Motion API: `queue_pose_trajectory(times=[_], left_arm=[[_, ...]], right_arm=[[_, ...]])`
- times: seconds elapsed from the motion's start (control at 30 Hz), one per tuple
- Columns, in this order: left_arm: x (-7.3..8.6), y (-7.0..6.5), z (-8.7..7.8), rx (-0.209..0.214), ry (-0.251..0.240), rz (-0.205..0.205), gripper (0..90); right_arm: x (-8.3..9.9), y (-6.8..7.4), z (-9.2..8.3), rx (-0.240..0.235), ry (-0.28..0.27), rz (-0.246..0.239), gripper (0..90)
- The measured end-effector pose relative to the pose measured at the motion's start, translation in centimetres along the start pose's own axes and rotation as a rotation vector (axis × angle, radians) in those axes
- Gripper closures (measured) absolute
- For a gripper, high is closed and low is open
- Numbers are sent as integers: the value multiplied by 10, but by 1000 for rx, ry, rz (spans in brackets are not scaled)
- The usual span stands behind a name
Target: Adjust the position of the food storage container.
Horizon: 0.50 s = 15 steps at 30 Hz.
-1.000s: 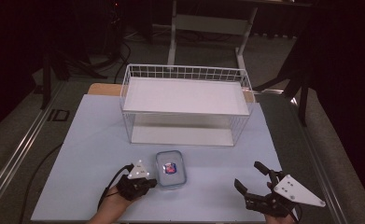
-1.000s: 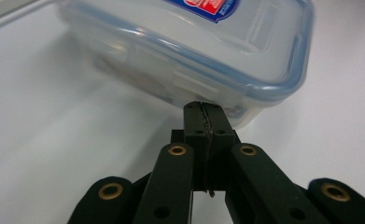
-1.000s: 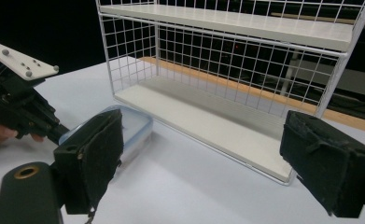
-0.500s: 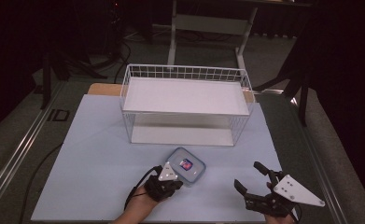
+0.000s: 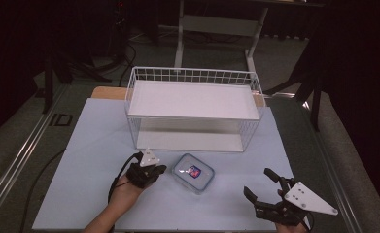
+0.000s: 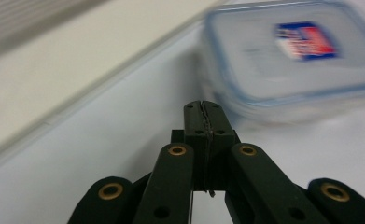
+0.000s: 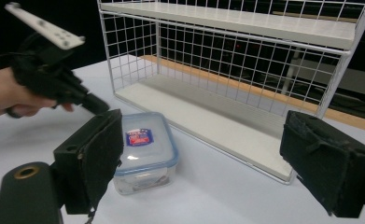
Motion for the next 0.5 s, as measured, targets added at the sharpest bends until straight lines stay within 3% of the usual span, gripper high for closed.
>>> queue_pose_trajectory(times=[0.27, 0.37, 0.5], left_arm=[[-10, 7, 30, 57, -1, -19, 900], [-13, 1, 31, 83, 0, 5, 900], [-13, -5, 25, 93, -4, -1, 900]], right_arm=[[4, -2, 3, -13, 18, 10, 135], [6, -1, 5, -25, 24, 18, 135], [7, 1, 6, -34, 28, 10, 135]])
Point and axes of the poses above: each handheld gripper's, and its own axes: z roughly forward along the jaws, x roughly out of its underside, y roughly to its left, the point moved 7 cm from there along z, roughly forward along the jaws, and after that the axes turned 8 degrees about z, right-handed, at the moved point
